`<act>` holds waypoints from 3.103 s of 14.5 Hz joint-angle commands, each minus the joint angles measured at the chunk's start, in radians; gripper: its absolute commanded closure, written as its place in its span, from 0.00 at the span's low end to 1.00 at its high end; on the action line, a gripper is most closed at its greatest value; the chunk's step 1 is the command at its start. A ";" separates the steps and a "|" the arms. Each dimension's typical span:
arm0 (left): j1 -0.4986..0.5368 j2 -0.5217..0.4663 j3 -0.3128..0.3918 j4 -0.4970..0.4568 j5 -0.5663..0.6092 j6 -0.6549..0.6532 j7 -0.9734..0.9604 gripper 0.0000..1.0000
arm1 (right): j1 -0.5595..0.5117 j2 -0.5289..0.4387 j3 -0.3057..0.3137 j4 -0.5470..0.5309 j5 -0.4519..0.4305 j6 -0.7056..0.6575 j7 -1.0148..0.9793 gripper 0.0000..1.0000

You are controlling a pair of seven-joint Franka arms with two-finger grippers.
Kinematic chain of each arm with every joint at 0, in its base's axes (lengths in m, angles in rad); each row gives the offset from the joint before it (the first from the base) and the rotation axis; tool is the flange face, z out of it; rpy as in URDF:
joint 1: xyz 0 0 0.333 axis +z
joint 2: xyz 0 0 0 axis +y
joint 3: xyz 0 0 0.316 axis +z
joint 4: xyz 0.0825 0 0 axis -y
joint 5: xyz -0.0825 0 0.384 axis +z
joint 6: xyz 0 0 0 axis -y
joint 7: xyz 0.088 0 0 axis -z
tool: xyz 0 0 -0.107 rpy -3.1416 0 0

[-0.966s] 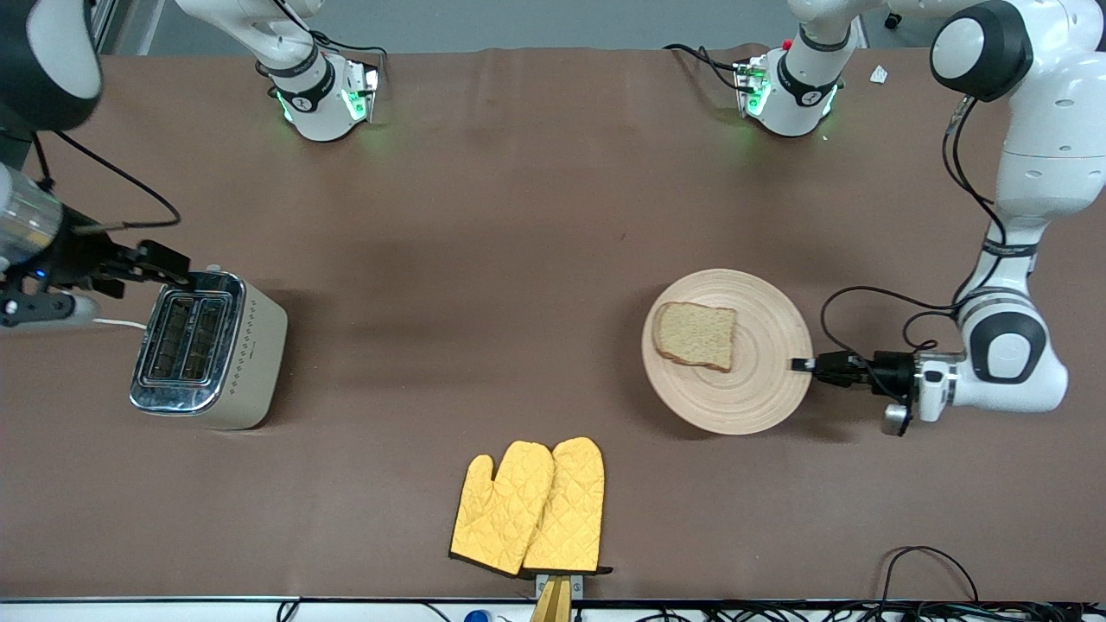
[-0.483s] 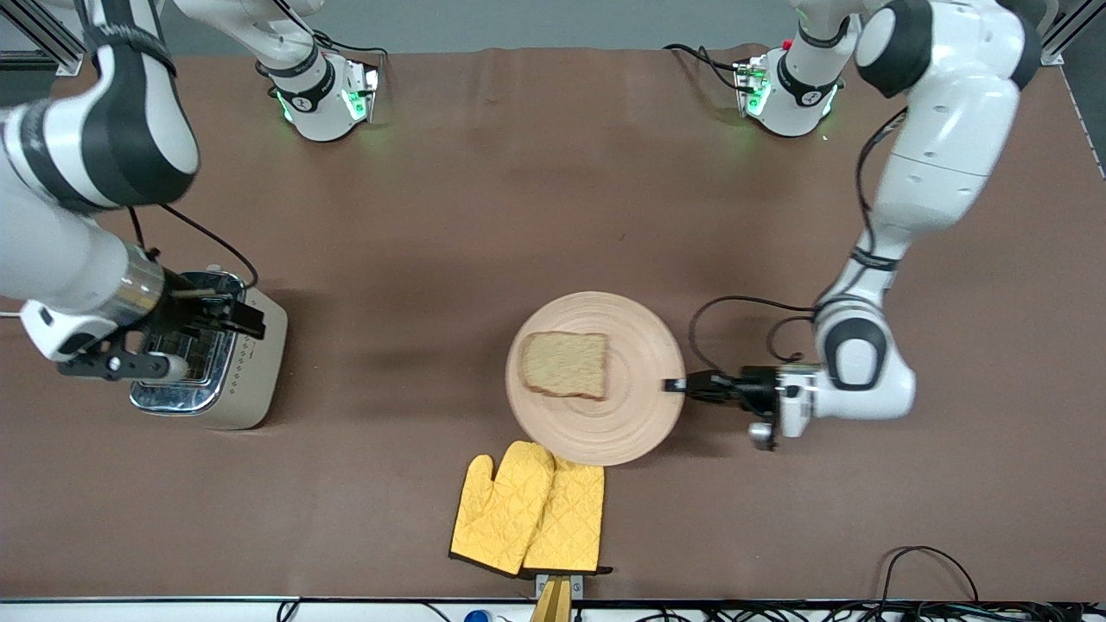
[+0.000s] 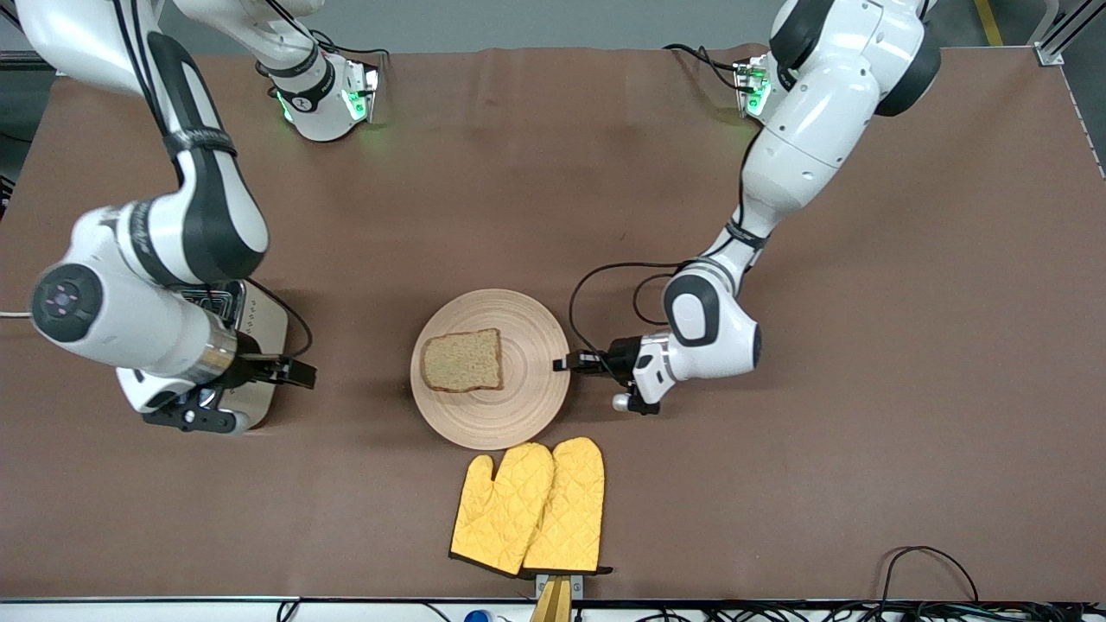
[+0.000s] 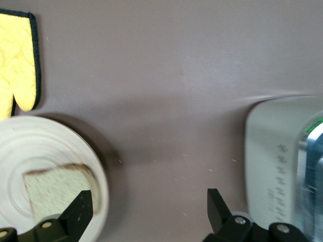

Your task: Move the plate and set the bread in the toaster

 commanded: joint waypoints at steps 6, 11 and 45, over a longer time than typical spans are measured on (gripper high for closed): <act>-0.056 0.063 0.000 0.083 -0.021 0.004 0.046 0.99 | 0.076 0.095 0.014 -0.051 -0.004 0.079 0.157 0.00; -0.068 0.047 0.006 0.077 -0.002 0.009 0.033 0.03 | 0.119 0.112 0.014 -0.097 -0.006 0.095 0.157 0.00; 0.463 -0.879 -0.007 -0.084 1.385 -0.764 -0.535 0.00 | 0.189 0.110 0.015 -0.227 -0.067 0.133 0.160 0.61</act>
